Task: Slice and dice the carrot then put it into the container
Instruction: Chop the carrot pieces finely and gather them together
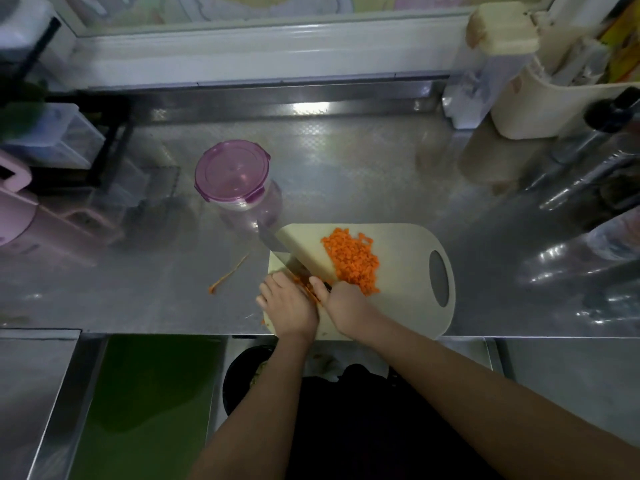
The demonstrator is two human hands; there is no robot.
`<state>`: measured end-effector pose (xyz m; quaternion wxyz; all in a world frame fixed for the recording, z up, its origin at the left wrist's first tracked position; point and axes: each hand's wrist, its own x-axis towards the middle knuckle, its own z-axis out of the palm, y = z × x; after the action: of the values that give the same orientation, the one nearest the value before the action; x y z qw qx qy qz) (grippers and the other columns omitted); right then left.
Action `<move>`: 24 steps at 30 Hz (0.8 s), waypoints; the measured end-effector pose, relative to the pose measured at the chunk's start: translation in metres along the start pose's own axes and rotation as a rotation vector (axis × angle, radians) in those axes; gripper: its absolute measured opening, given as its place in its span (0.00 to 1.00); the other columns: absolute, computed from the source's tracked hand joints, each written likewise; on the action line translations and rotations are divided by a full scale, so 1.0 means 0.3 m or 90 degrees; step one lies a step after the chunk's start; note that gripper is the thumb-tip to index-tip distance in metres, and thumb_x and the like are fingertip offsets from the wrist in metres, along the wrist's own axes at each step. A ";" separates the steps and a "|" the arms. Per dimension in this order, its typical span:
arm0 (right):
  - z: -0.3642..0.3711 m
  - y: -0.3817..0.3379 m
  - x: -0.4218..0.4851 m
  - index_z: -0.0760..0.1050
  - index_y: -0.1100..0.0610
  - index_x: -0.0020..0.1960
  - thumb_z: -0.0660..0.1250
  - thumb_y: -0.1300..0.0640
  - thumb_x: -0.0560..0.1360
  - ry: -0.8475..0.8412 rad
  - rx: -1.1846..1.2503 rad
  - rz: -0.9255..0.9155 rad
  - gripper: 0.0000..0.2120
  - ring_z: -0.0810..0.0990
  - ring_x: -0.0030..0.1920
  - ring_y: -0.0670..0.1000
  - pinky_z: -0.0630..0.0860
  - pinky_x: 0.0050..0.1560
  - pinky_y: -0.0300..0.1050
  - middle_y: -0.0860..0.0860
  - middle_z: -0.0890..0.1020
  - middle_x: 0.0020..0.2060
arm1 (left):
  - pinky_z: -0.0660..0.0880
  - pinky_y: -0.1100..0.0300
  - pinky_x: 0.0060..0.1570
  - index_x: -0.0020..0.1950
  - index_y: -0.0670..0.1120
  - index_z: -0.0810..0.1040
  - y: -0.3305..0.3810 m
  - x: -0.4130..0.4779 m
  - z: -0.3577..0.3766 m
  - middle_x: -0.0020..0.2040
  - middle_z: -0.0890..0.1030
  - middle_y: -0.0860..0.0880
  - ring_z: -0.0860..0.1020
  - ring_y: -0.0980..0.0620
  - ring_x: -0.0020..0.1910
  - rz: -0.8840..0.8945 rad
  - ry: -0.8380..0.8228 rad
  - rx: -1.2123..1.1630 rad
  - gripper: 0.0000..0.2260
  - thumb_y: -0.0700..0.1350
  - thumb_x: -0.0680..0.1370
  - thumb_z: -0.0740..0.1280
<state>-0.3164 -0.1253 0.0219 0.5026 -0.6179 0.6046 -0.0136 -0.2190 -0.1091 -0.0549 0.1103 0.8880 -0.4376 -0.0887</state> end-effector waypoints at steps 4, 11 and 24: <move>-0.005 0.036 0.014 0.64 0.58 0.30 0.50 0.41 0.81 0.025 0.003 0.014 0.28 0.78 0.45 0.59 0.66 0.43 0.43 0.59 0.75 0.35 | 0.60 0.48 0.51 0.51 0.39 0.70 0.008 -0.008 -0.009 0.53 0.73 0.38 0.69 0.39 0.53 0.002 0.031 -0.036 0.08 0.40 0.76 0.55; -0.026 0.046 -0.005 0.63 0.56 0.27 0.51 0.42 0.81 0.060 0.041 -0.075 0.28 0.69 0.28 0.47 0.61 0.32 0.43 0.50 0.69 0.25 | 0.60 0.49 0.52 0.49 0.39 0.71 0.003 -0.007 -0.002 0.51 0.74 0.38 0.70 0.39 0.53 -0.039 0.064 -0.121 0.05 0.39 0.77 0.58; 0.012 0.078 -0.035 0.77 0.66 0.42 0.52 0.41 0.80 0.052 0.053 -0.079 0.31 0.79 0.39 0.56 0.73 0.46 0.48 0.59 0.80 0.35 | 0.59 0.53 0.56 0.51 0.41 0.72 0.001 -0.017 -0.038 0.51 0.76 0.42 0.69 0.42 0.54 -0.086 0.080 -0.301 0.10 0.43 0.82 0.52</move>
<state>-0.3342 -0.1096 0.0116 0.5009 -0.6318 0.5838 -0.0950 -0.2192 -0.1038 -0.0435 0.3358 0.8683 -0.3369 -0.1407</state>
